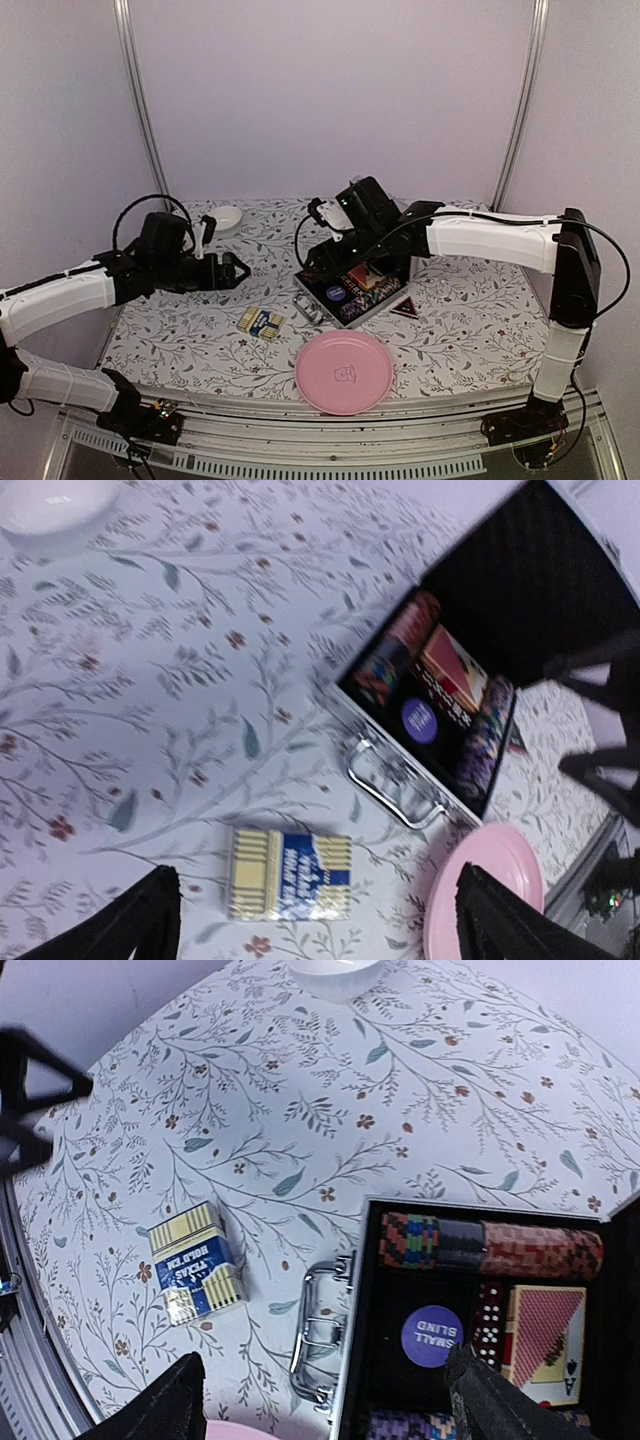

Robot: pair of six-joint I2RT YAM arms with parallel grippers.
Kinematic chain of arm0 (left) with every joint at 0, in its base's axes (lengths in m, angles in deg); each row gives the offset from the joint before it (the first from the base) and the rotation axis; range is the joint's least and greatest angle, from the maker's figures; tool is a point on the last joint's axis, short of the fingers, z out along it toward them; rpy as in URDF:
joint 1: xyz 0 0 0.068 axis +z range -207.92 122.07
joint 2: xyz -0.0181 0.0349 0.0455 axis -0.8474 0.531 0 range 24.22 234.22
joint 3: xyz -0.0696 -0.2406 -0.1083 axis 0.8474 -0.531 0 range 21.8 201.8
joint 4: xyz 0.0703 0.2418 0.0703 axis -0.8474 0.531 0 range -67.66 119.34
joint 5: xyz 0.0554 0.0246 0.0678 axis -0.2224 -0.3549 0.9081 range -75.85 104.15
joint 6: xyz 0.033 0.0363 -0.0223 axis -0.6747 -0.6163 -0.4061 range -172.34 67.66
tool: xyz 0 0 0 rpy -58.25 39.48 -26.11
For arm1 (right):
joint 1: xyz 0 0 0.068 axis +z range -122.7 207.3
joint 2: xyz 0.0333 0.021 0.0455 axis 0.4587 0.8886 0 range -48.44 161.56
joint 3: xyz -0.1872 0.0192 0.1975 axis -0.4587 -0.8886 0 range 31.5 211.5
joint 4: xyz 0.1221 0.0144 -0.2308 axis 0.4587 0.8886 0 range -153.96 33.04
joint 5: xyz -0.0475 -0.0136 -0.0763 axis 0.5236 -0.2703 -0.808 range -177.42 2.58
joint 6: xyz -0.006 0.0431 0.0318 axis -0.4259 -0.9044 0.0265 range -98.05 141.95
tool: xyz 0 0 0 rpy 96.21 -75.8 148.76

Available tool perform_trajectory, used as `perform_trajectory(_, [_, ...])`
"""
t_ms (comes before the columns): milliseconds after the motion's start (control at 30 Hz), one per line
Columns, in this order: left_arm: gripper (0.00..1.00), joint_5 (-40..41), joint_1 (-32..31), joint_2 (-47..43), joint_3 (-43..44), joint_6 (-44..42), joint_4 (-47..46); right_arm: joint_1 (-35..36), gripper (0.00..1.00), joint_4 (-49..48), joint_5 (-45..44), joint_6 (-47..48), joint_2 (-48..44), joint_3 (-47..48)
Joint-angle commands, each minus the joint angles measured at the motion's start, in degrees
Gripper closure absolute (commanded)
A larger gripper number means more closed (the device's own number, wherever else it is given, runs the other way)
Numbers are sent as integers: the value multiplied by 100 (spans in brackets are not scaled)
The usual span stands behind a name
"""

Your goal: Pack up texas hold em set

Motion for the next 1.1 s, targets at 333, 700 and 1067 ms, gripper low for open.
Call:
perform_trajectory(333, [5, 387, 3007, 209, 1949, -1692, 262, 1175, 13, 86, -66, 439, 2163, 1684])
perform_trajectory(700, [4, 1547, 3117, -563, 1349, -2236, 28, 1257, 10, 137, -363, 969, 3269, 2451])
perform_trajectory(1067, [5, 1505, 3122, -273, 1436, -2380, 136, 1256, 10, 235, -514, 1275, 3844, 2994])
